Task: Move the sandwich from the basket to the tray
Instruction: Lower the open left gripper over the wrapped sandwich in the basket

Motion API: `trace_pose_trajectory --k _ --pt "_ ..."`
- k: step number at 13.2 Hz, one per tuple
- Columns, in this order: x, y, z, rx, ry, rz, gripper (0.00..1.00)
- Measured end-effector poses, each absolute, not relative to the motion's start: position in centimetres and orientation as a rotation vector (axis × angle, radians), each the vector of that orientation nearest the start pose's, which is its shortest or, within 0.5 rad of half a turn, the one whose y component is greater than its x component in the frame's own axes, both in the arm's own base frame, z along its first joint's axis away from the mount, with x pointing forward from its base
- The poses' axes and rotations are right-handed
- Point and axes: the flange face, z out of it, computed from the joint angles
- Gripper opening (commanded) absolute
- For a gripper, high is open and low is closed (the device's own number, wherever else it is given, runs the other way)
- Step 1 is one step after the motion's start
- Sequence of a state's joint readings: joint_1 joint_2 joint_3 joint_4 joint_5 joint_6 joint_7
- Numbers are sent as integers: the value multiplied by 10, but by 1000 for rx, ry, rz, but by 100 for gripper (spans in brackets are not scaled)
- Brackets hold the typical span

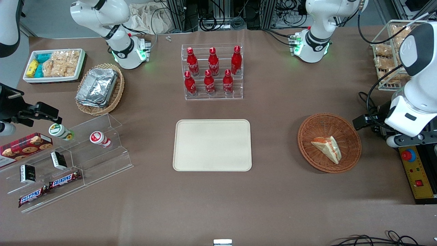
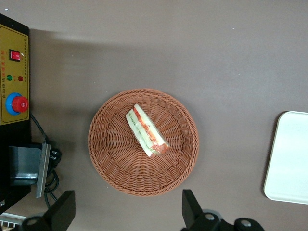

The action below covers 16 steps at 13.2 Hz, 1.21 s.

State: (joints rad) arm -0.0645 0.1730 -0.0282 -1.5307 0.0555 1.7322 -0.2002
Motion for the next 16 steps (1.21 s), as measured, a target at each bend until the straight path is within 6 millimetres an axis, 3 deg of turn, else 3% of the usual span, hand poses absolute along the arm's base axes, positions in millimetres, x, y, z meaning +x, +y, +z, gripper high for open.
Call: trace_pose_trajectory --k 4,8,13,16 --pt "619 -51 552 -3088 -222 -47 99" --pt "627 -60 531 -3039 -587 -17 99" --pt "644 -65 471 -2932 -990 -7 100" --pt "648 -67 420 -2910 -1045 9 100"
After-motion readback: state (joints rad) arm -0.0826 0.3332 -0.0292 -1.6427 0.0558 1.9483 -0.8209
